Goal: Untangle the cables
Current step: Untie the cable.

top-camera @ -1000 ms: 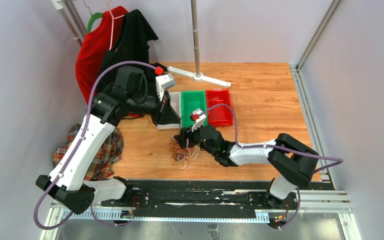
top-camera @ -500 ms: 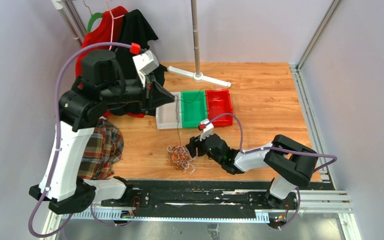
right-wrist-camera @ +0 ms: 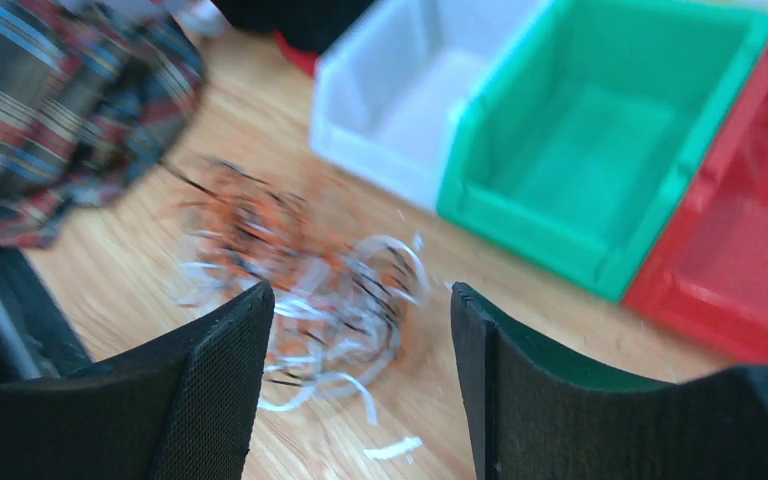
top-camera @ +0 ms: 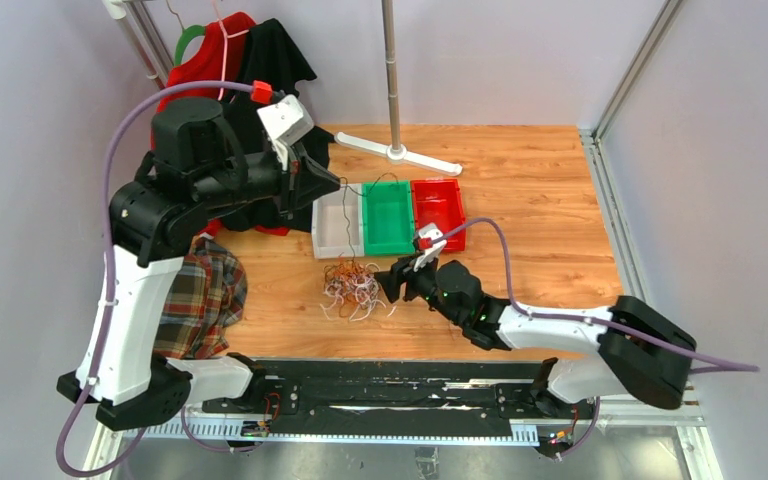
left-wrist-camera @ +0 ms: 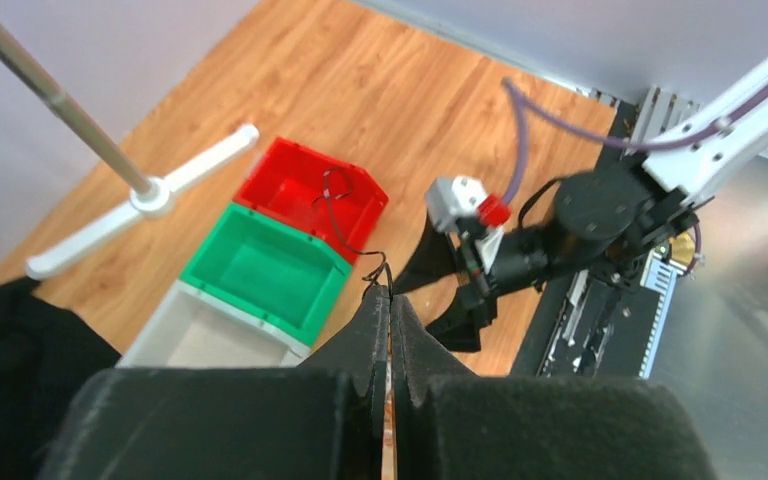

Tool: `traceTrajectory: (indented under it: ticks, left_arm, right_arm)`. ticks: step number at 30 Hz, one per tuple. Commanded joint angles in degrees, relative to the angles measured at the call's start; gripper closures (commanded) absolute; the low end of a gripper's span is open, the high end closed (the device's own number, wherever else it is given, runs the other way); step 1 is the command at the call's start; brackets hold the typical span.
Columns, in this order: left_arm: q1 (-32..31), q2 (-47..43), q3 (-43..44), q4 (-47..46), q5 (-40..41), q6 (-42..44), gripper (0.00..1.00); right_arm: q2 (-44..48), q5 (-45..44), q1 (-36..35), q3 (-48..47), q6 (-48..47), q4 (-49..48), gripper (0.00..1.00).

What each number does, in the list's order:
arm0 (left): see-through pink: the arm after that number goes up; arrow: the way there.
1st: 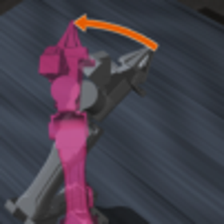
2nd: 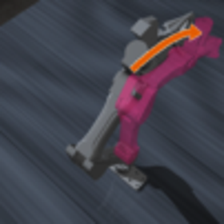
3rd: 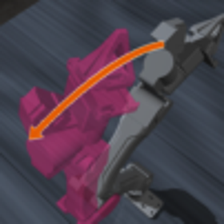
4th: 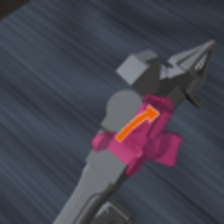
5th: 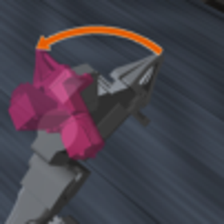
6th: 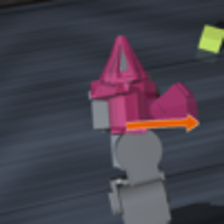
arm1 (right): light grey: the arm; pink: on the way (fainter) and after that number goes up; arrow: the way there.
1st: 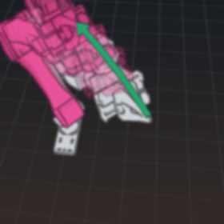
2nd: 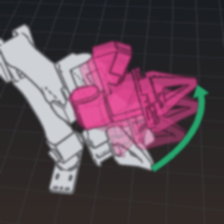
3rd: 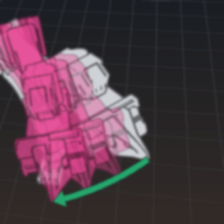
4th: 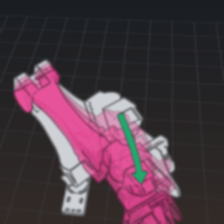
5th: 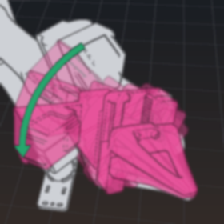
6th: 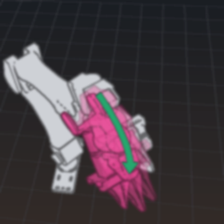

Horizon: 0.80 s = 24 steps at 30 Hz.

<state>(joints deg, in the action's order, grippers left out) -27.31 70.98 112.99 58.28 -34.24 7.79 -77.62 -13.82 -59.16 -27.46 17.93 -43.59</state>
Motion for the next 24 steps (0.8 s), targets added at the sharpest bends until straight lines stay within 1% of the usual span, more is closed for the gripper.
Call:
traceTrajectory:
  ticks: [1, 5, 8, 13, 18, 24]
  left_arm:
    - [-0.46, -0.31, -3.28, -0.51, -0.18, 0.45, 1.0]
    - [-0.46, -0.4, -4.65, -0.54, -0.41, 0.43, 1.0]
    - [-0.46, -0.57, -4.83, -0.54, -1.06, 0.3, 1.0]
    - [-0.46, -0.79, -4.73, -0.49, -1.92, -0.32, 1.0]
    - [-0.46, -1.48, -3.83, -0.53, -2.33, -0.61, 1.0]
    - [-0.46, -2.14, -2.11, -0.56, -2.99, -1.5, 0.99]
  right_arm:
    - [5.4, 6.7, -2.32, -7.18, -7.09, 6.33, 0.34]
    - [4.88, 12.58, -4.5, -12.07, -10.68, 9.68, 0.33]
    - [2.99, 13.16, -4.87, -14.18, -11.29, 9.48, 0.33]
    - [-1.55, 11.13, -4.83, -17.86, -12.03, 7.0, 0.35]
    - [-5.92, 9.09, -4.76, -21.83, -13.08, 7.63, 0.43]
    - [-10.61, 10.38, -4.74, -25.34, -12.07, 8.62, 0.57]
